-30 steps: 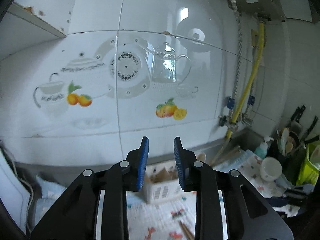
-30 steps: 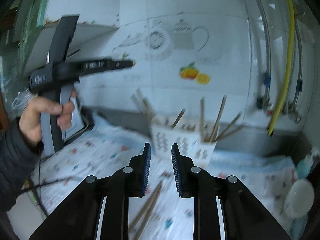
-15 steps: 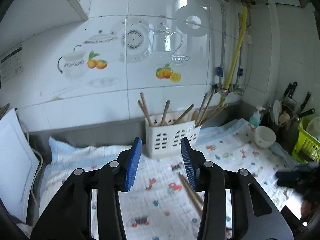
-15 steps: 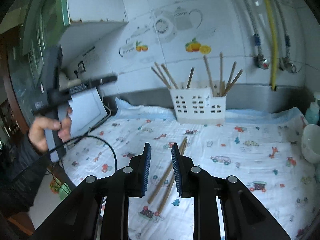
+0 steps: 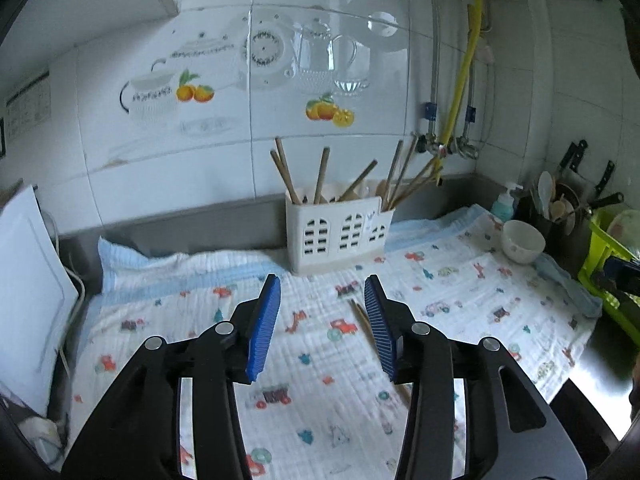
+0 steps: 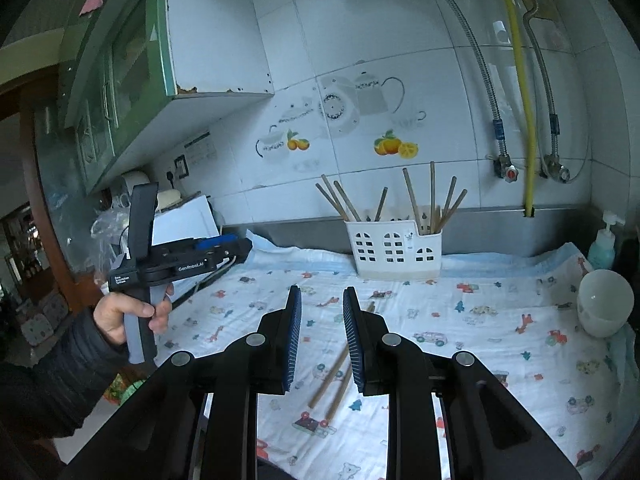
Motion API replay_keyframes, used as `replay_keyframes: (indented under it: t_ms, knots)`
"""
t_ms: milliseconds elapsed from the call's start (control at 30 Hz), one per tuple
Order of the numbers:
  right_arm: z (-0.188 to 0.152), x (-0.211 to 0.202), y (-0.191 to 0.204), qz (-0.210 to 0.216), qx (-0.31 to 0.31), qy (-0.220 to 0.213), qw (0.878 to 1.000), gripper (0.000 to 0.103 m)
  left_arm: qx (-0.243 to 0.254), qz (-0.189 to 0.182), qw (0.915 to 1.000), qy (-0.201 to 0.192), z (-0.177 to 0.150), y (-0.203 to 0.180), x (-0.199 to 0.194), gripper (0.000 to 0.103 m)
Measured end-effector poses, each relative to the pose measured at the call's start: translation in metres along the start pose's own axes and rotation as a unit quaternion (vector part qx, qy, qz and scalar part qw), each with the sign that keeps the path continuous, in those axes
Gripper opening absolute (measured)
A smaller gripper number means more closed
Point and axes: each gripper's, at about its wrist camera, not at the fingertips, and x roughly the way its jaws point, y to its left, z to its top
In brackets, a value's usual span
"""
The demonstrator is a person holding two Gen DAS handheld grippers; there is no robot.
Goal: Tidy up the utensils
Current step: 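Move both open tools back down to the last two chopsticks, then close the right tool on a chopstick while the left tool grasps the other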
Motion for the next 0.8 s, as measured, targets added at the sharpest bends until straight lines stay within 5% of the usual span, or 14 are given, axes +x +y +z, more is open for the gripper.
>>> replay_keyframes:
  t_ms: [433,800]
  knots:
    - [-0.089,0.089,0.003,-0.026,0.026,0.109,0.993,0.021,-0.036,-0.017,0.9977,0.055,-0.070,-0.011,0.026,0.045]
    - [-0.131,0.149,0.002,-0.078,0.035,0.155,0.984,0.019,-0.079,-0.026,0.9923,0.092,-0.108,-0.005,0.048,0.045]
